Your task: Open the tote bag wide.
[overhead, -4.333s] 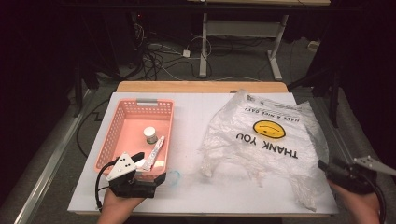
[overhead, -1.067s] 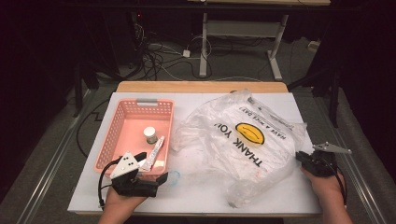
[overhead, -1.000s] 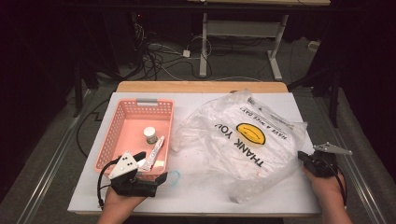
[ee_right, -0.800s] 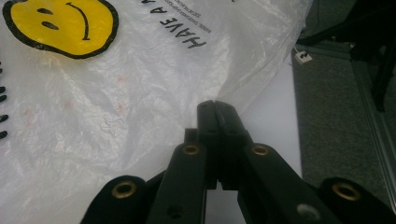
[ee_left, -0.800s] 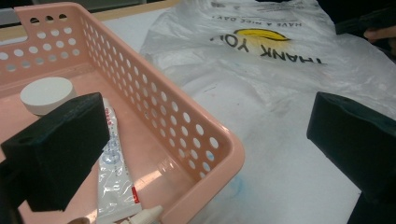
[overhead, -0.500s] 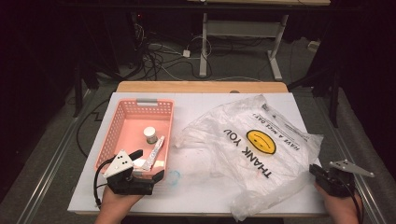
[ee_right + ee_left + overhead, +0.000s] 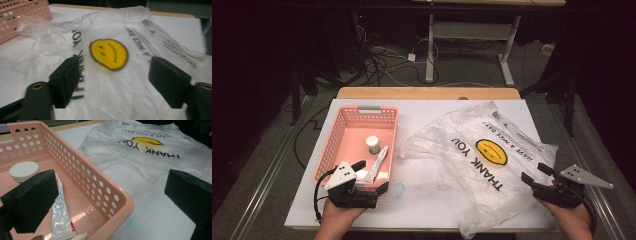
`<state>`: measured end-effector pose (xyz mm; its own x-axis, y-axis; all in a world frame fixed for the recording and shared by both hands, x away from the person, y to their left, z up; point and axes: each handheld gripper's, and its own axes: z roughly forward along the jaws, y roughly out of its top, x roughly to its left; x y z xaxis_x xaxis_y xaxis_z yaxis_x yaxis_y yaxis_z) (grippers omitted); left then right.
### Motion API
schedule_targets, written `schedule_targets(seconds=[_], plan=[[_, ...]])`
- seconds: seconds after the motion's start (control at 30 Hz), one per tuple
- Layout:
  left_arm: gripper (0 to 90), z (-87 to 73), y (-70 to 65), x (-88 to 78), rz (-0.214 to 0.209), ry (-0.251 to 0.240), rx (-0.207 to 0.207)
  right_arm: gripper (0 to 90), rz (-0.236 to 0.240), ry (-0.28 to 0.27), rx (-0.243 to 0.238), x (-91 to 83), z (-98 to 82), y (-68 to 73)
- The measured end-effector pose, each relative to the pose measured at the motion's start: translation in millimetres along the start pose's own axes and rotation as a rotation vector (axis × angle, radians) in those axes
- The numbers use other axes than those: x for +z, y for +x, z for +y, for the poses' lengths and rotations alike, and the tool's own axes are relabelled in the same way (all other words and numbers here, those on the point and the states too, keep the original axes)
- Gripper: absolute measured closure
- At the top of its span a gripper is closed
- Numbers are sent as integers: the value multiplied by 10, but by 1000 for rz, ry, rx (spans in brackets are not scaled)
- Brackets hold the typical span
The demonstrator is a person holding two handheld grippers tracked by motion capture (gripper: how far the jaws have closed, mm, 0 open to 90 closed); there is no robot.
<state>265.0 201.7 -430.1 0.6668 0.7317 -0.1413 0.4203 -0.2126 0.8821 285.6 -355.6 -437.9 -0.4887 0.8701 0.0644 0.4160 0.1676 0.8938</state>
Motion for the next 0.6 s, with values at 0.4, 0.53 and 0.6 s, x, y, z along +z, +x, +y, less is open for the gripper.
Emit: schedule_targets(seconds=[0.4, 0.53, 0.6], plan=[[0, 5, -43, 49, -7, 16, 7, 1, 40, -1, -58, 310, 190, 298], [0, 6, -35, 44, 2, 25, 1, 1, 53, 26, -103, 468, 311, 358], [0, 6, -28, 46, -1, 29, -2, 1, 57, 38, -111, 533, 358, 359]])
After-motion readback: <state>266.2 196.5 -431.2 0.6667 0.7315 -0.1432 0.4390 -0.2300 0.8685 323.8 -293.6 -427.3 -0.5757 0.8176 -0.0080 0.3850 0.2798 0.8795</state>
